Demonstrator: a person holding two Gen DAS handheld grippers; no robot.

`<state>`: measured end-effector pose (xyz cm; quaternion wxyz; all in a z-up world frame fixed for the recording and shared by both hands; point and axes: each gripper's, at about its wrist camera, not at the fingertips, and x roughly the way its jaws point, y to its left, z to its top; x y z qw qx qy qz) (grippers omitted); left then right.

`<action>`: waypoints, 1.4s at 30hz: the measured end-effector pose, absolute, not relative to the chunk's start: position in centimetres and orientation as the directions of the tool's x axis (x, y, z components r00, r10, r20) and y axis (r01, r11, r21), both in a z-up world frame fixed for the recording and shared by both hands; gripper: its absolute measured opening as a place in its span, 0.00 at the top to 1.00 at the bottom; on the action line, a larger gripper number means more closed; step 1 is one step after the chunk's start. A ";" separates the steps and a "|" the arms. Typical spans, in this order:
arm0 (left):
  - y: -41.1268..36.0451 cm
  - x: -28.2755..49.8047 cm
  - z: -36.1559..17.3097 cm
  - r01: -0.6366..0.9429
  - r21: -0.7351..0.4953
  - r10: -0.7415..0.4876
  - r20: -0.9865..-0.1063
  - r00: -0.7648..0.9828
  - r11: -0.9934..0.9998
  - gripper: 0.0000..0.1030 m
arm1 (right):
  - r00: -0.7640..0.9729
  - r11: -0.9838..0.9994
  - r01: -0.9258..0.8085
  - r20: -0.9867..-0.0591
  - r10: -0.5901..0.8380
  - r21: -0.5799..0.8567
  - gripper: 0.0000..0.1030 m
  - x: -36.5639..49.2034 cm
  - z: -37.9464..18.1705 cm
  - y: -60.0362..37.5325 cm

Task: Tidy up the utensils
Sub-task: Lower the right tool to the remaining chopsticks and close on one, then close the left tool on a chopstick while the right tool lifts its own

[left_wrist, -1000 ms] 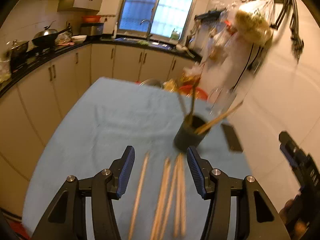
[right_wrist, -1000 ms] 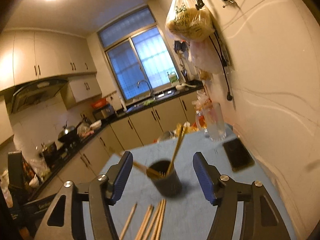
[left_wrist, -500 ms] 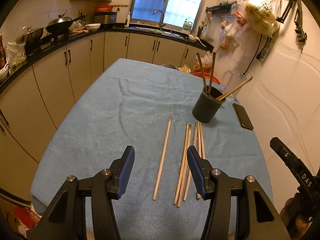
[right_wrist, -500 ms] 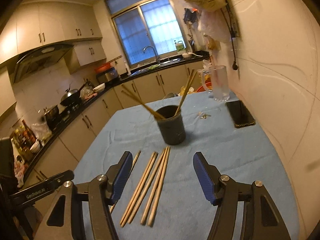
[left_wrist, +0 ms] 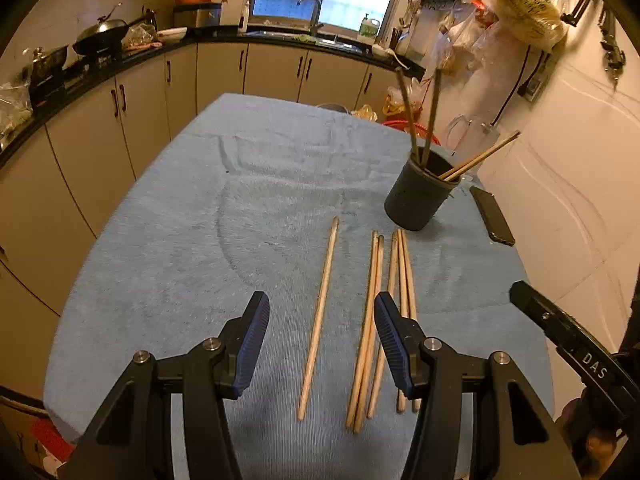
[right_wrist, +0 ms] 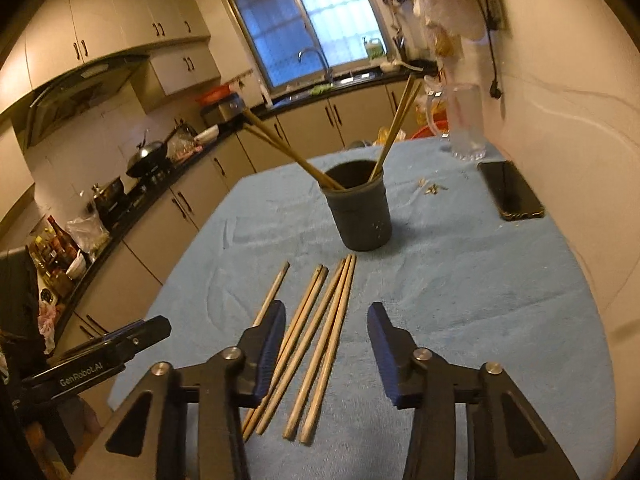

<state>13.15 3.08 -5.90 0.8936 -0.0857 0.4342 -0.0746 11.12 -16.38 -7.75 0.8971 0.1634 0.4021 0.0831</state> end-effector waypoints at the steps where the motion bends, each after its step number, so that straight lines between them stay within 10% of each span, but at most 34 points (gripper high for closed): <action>1: 3.0 13.7 -6.2 0.058 -0.218 -0.208 -0.768 0.606 0.974 0.46 | 0.650 0.927 -0.020 -0.700 0.296 0.374 0.59 11.6 -8.2 -16.2; 36: -1.0 28.0 -14.0 0.177 -0.210 -0.263 -0.892 0.369 0.961 0.46 | 0.338 0.964 0.031 -0.910 0.239 0.265 0.89 28.7 -19.4 -14.1; 42: -2.8 30.4 -14.9 0.207 -0.107 -0.181 -0.907 0.381 0.973 0.69 | 0.331 0.948 0.016 -0.896 0.294 0.317 0.89 29.4 -20.0 -15.0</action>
